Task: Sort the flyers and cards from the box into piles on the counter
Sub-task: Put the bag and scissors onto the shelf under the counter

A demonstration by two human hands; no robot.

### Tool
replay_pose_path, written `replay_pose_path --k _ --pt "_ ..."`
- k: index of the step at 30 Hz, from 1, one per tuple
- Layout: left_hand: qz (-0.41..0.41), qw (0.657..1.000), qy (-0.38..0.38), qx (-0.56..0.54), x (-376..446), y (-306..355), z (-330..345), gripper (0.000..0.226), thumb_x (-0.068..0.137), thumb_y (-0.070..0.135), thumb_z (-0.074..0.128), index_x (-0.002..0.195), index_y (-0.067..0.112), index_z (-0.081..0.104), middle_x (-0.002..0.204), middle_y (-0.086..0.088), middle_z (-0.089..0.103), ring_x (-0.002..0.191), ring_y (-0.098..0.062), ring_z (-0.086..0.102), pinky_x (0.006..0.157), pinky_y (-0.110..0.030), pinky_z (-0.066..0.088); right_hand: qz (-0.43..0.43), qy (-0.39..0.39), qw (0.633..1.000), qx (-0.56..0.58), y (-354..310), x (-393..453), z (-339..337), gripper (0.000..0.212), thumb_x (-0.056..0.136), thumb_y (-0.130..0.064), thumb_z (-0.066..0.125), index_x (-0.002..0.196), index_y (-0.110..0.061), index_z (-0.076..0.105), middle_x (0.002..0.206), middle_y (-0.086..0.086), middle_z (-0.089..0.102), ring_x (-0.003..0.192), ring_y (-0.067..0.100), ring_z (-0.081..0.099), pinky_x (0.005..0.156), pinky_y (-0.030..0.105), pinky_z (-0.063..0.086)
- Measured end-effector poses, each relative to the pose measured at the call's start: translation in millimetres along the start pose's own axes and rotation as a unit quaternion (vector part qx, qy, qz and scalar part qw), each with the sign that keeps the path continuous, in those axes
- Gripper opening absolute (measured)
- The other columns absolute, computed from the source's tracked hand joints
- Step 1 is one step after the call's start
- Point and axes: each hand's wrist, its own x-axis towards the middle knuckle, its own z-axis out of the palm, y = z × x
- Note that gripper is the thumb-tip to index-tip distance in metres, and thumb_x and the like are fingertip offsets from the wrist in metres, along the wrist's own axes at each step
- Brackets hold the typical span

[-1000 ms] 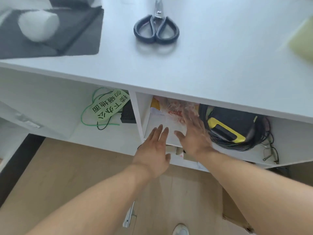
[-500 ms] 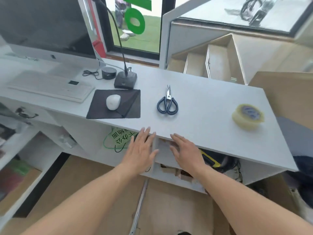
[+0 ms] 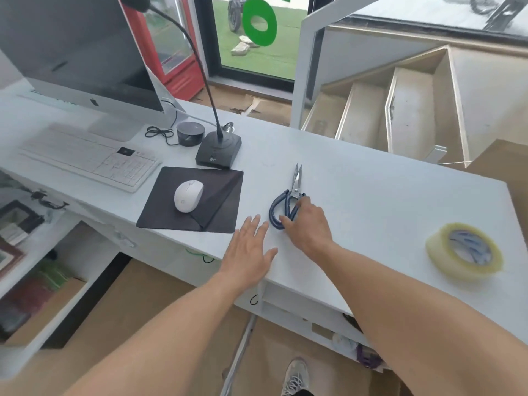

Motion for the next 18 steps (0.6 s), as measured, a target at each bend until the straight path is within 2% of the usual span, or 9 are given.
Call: replay_pose_path --k 3,8,11,18 --pt "-0.011 1.000 0.001 0.002 17 10 -1 0.071 0.104 0.047 0.039 0.161 0.020 0.007 0.169 0.003 -0.004 0.154 -0.012 -0.013 0.126 -0.038 -0.001 0.005 -0.041 0.993 -0.110 -5 22 -2 0.053 0.087 -0.038 0.066 0.127 -0.013 0.042 0.110 0.006 0.062 0.107 0.031 0.056 0.082 0.038 0.048" --pt "-0.007 0.999 -0.002 0.046 32 21 -3 0.071 0.105 0.047 0.037 0.161 0.017 0.006 0.169 0.002 0.000 0.154 -0.013 -0.013 0.126 -0.036 -0.005 0.040 -0.094 0.979 -0.176 -9 46 -17 0.045 0.082 -0.014 0.062 0.121 -0.014 0.040 0.110 0.007 0.063 0.105 0.033 0.062 0.072 0.034 0.043" --pt "0.001 0.999 -0.014 0.052 34 29 -2 0.070 0.105 0.047 0.036 0.161 0.018 0.006 0.169 0.004 0.002 0.155 -0.013 -0.012 0.126 -0.036 -0.006 0.051 -0.090 0.977 -0.185 4 46 -29 0.042 0.080 -0.009 0.060 0.116 -0.014 0.038 0.105 0.007 0.062 0.102 0.032 0.063 0.071 0.034 0.044" --pt "0.037 0.998 -0.043 0.024 21 52 10 0.067 0.105 0.046 0.038 0.160 0.017 0.015 0.167 0.005 0.016 0.155 -0.012 -0.002 0.126 -0.034 -0.003 0.069 -0.075 0.988 -0.112 33 11 -41 0.041 0.076 -0.021 0.068 0.105 -0.016 0.039 0.092 0.003 0.060 0.091 0.031 0.062 0.067 0.033 0.045"
